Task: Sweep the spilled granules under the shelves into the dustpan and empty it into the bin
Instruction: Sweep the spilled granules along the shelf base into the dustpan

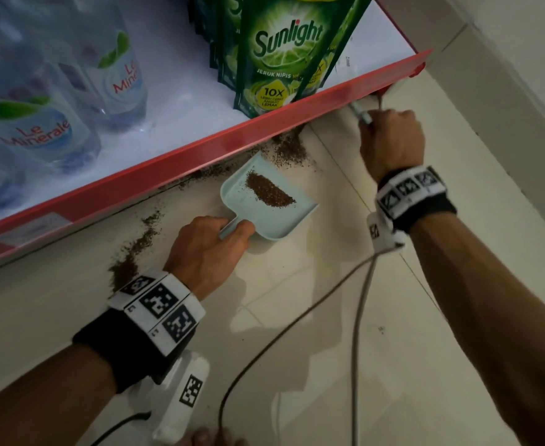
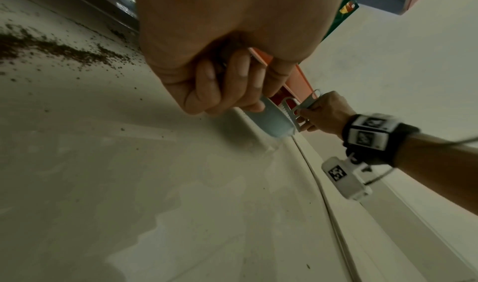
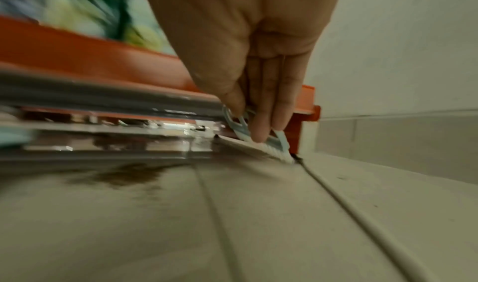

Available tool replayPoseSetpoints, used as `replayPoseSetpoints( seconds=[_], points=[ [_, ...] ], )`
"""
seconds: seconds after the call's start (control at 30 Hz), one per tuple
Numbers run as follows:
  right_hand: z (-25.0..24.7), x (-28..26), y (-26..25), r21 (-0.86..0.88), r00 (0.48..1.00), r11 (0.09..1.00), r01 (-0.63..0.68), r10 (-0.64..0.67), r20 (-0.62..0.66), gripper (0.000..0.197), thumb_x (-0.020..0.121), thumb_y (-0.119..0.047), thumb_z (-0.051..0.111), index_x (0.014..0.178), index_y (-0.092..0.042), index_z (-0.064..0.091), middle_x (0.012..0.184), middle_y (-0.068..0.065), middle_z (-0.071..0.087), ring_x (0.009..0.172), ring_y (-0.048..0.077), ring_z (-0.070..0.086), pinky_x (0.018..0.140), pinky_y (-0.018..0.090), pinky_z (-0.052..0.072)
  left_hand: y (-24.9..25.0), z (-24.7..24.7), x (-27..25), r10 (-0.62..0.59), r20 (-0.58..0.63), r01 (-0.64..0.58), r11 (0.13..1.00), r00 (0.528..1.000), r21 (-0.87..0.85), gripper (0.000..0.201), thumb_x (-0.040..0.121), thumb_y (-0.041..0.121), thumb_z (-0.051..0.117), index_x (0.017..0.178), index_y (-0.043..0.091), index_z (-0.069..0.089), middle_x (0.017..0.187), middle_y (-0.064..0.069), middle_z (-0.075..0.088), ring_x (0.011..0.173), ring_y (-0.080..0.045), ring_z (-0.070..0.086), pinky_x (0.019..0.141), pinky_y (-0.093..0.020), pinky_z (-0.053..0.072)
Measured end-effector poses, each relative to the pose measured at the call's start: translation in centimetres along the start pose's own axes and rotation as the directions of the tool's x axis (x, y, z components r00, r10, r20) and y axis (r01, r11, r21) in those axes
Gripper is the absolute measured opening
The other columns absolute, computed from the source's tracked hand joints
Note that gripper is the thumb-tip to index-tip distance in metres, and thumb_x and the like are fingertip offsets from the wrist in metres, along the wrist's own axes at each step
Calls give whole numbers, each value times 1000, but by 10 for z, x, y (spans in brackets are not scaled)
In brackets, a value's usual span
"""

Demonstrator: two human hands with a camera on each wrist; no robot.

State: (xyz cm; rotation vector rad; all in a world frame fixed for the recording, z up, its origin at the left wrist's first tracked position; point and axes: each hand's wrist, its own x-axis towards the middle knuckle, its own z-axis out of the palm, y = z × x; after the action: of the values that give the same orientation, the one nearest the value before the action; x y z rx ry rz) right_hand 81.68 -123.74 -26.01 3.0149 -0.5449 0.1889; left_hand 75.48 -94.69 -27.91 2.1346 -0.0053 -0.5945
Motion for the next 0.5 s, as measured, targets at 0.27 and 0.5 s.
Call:
replayPoseSetpoints(
  seconds=[0.27, 0.5],
  points=[
    [31, 53, -10, 123, 990, 991, -51, 34, 139, 34, 96, -4, 44, 124, -3, 63, 126, 26, 60, 115, 46, 55, 96, 46, 45, -6, -3, 2, -28, -14, 27, 999, 1000, -30, 50, 76, 51, 50, 72, 3, 65, 54, -1, 50, 60, -23, 49, 60, -33, 39],
    [9, -2, -50, 445, 846, 768, 461, -532, 42, 29, 98, -18, 50, 118, -14, 71, 120, 8, 70, 107, 31, 65, 91, 40, 53, -10, -10, -4, -38, -31, 36, 997, 999, -70, 46, 74, 51, 51, 66, 8, 65, 48, 4, 49, 58, -22, 49, 60, -32, 39]
  ],
)
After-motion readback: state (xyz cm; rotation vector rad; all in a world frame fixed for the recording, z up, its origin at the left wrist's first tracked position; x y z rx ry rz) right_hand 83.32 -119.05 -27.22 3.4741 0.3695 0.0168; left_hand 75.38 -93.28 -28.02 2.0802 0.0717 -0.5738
